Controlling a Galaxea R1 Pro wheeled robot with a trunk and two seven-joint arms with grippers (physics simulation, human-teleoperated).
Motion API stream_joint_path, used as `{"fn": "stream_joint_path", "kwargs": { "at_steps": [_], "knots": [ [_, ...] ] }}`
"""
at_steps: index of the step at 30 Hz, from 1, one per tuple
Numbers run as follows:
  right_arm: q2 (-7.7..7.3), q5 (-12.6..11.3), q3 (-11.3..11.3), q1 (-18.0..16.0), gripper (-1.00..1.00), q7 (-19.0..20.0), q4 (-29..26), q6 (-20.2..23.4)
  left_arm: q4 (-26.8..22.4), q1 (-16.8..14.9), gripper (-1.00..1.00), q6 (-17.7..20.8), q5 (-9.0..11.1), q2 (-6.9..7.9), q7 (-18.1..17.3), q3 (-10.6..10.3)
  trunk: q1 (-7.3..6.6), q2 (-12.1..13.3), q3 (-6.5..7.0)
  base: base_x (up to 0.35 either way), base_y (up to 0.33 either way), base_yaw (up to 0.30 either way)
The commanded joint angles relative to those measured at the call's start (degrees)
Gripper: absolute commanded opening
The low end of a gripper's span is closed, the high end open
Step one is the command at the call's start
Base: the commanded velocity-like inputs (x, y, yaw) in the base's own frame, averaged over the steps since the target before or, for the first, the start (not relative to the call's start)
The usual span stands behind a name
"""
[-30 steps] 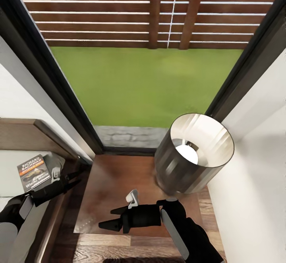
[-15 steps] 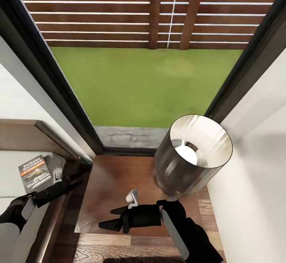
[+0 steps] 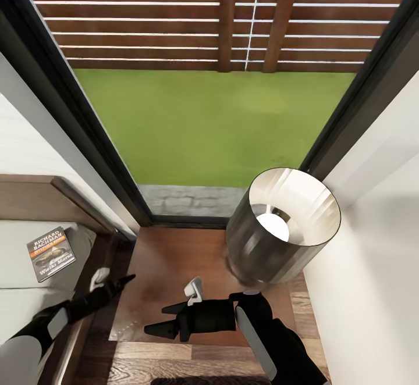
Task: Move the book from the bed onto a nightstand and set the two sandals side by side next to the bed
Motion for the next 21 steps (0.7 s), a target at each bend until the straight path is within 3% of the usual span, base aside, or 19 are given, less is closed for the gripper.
{"fn": "stream_joint_path", "kwargs": {
  "at_steps": [1, 13, 21],
  "knots": [
    [0.01, -0.26, 0.00, -0.03, 1.00, -0.02, -0.01, 0.34, 0.19, -0.02, 1.00, 0.37, 0.50, 0.02, 0.01, -0.33, 0.00, -0.02, -0.03, 0.000, 0.000, 0.000],
    [0.01, -0.21, 0.00, -0.03, 1.00, -0.02, 0.16, 0.34, 0.40, -0.02, 1.00, 0.15, 0.48, 0.01, -1.22, -1.34, 0.00, -0.02, -0.03, 0.000, 0.000, 0.001],
    [0.01, -0.26, 0.00, -0.03, 1.00, -0.02, 0.12, 0.34, 0.40, -0.05, 1.00, 0.21, 0.47, 0.01, -1.28, -1.29, 0.00, -0.02, -0.03, 0.000, 0.000, 0.094]
  ]
}}
